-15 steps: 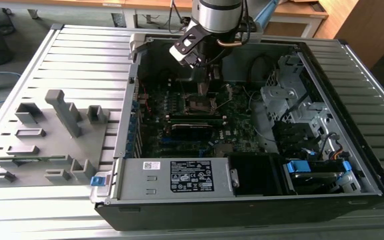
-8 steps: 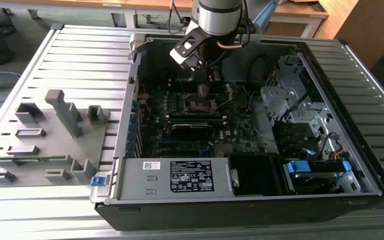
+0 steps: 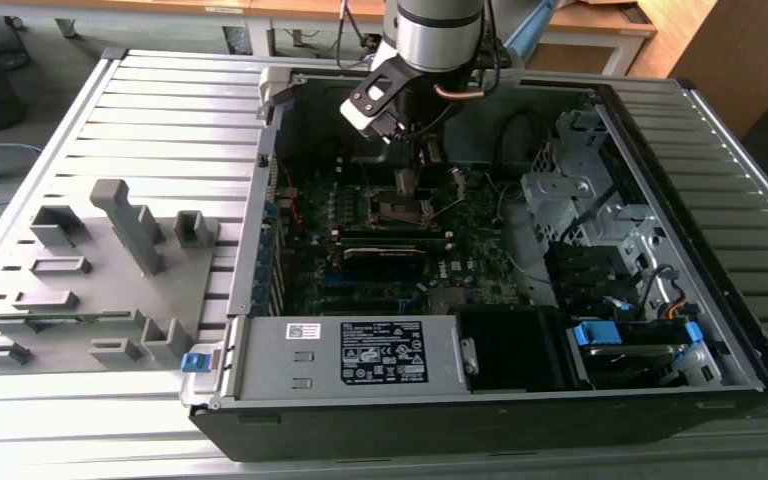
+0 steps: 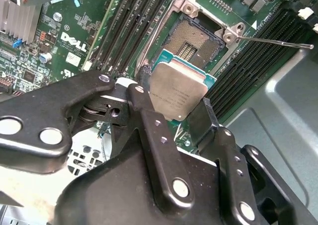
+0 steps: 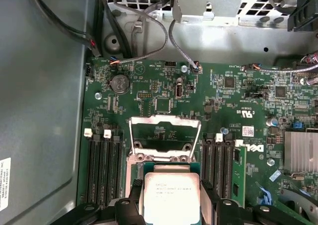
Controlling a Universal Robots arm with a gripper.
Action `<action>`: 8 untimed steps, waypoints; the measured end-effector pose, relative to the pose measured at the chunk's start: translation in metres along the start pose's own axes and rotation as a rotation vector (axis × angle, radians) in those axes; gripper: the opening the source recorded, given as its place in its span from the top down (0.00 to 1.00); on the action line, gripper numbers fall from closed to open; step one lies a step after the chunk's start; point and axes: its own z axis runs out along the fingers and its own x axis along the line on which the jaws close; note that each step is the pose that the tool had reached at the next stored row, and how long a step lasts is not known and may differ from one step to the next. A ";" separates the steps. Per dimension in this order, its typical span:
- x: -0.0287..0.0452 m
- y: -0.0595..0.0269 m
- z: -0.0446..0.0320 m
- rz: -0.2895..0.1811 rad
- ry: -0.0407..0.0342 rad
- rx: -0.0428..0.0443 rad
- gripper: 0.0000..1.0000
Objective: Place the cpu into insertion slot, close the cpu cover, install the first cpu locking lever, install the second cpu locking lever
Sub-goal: 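Place the cpu into insertion slot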
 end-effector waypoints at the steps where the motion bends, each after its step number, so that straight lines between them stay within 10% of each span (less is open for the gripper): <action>1: 0.0000 -0.0005 0.0004 0.000 0.0003 -0.0005 0.46; 8: 0.0001 -0.0025 0.0017 0.000 0.0000 -0.0010 0.46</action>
